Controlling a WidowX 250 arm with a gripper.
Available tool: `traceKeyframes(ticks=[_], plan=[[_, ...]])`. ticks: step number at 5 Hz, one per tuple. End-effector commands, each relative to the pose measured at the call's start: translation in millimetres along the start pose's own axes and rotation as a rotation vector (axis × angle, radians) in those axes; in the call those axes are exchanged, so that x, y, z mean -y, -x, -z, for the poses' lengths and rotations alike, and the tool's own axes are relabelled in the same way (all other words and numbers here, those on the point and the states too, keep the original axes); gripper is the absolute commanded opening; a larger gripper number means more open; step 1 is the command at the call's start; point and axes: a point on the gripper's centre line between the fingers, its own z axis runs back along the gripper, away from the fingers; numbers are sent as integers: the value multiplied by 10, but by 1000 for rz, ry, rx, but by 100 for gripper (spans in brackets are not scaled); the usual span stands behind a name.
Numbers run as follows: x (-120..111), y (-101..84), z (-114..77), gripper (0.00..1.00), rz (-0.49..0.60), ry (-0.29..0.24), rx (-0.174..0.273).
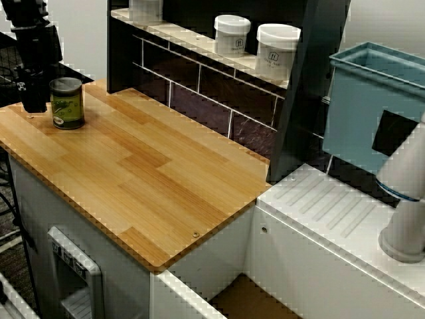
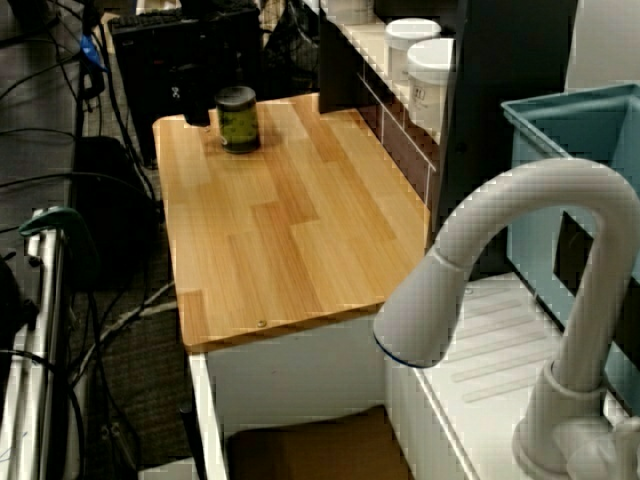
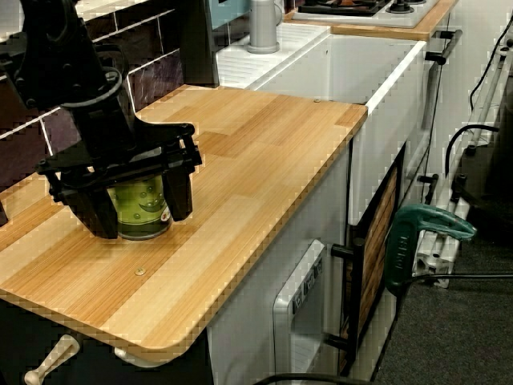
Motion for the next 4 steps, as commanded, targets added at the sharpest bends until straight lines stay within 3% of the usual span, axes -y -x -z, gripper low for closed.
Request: traceKeyframes(ticks=[1,4], plan=[[78,-216,-154,100,33,-34,-10],[364,-666,-47,100,16,-3,16]])
